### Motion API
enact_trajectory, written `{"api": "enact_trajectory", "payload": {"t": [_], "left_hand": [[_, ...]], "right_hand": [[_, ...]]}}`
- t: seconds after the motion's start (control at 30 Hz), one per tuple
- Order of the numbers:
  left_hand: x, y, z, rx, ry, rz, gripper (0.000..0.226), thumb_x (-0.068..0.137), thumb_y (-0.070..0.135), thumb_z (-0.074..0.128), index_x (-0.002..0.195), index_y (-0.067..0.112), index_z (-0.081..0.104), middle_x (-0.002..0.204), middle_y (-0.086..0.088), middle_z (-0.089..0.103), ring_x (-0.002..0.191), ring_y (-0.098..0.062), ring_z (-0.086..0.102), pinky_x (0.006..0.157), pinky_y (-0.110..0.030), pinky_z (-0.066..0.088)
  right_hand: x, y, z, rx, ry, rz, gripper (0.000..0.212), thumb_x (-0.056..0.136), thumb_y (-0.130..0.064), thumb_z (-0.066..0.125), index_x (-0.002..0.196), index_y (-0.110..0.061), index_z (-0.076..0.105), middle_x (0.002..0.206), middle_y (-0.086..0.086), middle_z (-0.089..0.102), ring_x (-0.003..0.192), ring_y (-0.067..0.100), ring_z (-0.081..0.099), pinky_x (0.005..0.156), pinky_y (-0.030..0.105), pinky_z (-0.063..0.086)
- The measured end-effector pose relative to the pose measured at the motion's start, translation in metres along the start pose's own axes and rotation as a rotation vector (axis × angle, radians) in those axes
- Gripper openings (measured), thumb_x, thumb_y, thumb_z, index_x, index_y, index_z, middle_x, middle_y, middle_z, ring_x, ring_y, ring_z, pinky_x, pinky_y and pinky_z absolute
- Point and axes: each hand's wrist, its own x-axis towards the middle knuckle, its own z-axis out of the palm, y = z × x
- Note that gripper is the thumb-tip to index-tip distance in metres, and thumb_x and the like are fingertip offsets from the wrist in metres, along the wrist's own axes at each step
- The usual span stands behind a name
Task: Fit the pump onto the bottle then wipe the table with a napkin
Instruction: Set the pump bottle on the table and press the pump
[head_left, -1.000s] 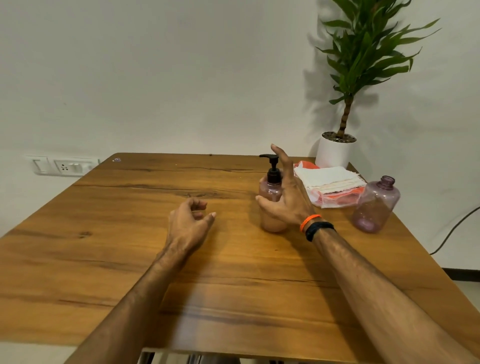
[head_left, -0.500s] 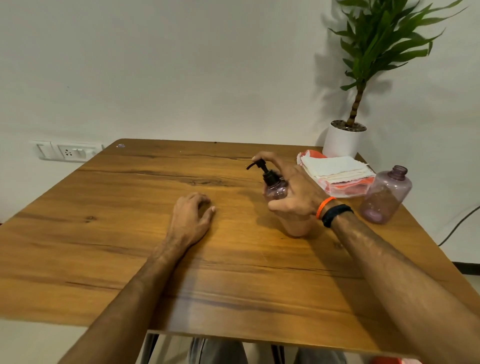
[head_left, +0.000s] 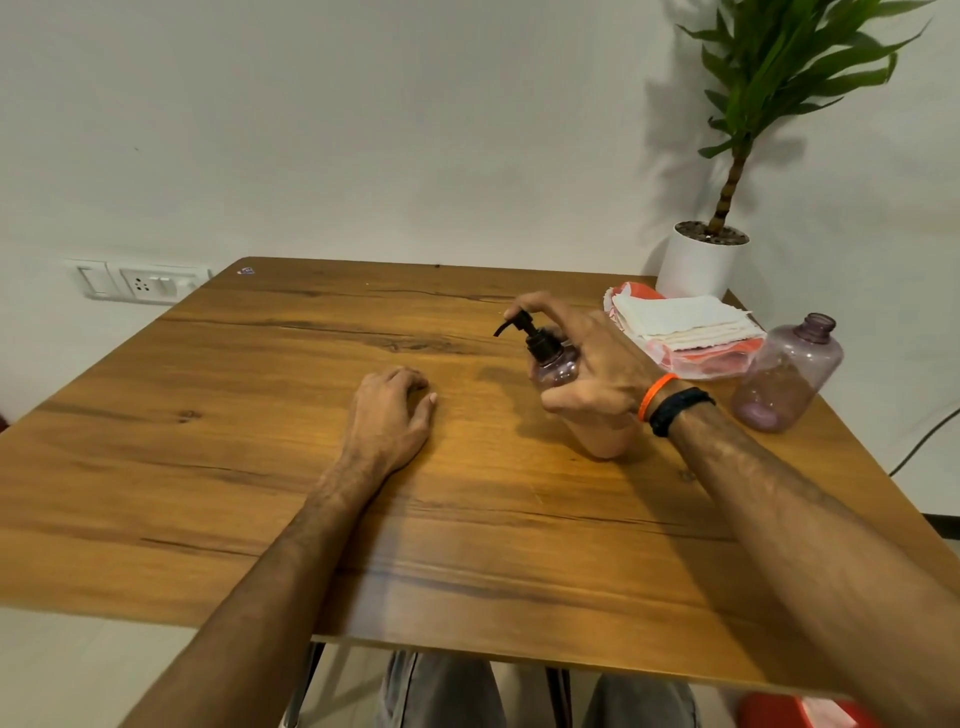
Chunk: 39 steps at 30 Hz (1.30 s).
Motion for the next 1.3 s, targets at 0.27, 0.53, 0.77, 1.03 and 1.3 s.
{"api": "enact_trajectory", "payload": {"t": [0.27, 0.53, 0.77, 1.03, 1.3], "left_hand": [[0.000, -0.002, 0.001, -0.011, -0.008, 0.001, 0.033, 0.091, 0.028, 0.059, 0.117, 0.009, 0.065, 0.124, -0.008, 0.064, 0.115, -0.027, 0.053, 0.102, -0.036, 0.039], [0.001, -0.004, 0.003, 0.004, 0.002, 0.006, 0.033, 0.091, 0.029, 0.059, 0.116, 0.009, 0.066, 0.123, -0.008, 0.065, 0.115, -0.026, 0.055, 0.103, -0.035, 0.038], [0.001, -0.007, 0.003, -0.006, 0.003, 0.013, 0.032, 0.090, 0.029, 0.059, 0.115, 0.009, 0.066, 0.121, -0.008, 0.066, 0.113, -0.026, 0.056, 0.102, -0.037, 0.041], [0.002, -0.008, 0.005, -0.018, 0.007, 0.024, 0.031, 0.090, 0.029, 0.060, 0.114, 0.010, 0.066, 0.120, -0.008, 0.065, 0.113, -0.026, 0.055, 0.100, -0.035, 0.040], [0.002, -0.008, 0.005, -0.015, 0.001, 0.013, 0.032, 0.091, 0.030, 0.059, 0.116, 0.010, 0.065, 0.121, -0.007, 0.065, 0.113, -0.025, 0.054, 0.099, -0.034, 0.039]], "right_hand": [[0.001, 0.000, -0.004, -0.024, 0.011, 0.045, 0.077, 0.062, -0.025, 0.068, 0.133, -0.032, 0.038, 0.081, 0.007, 0.068, 0.075, 0.024, 0.068, 0.071, 0.045, 0.060], [0.002, -0.001, -0.002, -0.063, -0.031, 0.036, 0.079, 0.062, -0.026, 0.069, 0.134, -0.036, 0.036, 0.079, 0.005, 0.067, 0.071, 0.024, 0.067, 0.066, 0.046, 0.060], [0.004, 0.008, -0.004, -0.013, 0.043, 0.133, 0.081, 0.061, -0.028, 0.068, 0.134, -0.038, 0.034, 0.081, 0.005, 0.068, 0.074, 0.023, 0.069, 0.069, 0.046, 0.061], [-0.003, 0.004, -0.008, -0.010, -0.031, 0.050, 0.082, 0.062, -0.026, 0.070, 0.135, -0.034, 0.035, 0.083, 0.003, 0.066, 0.076, 0.022, 0.068, 0.070, 0.045, 0.060], [-0.020, -0.005, -0.007, 0.019, -0.107, -0.083, 0.084, 0.064, -0.022, 0.073, 0.137, -0.039, 0.034, 0.078, -0.002, 0.065, 0.071, 0.018, 0.067, 0.059, 0.041, 0.058]]}}
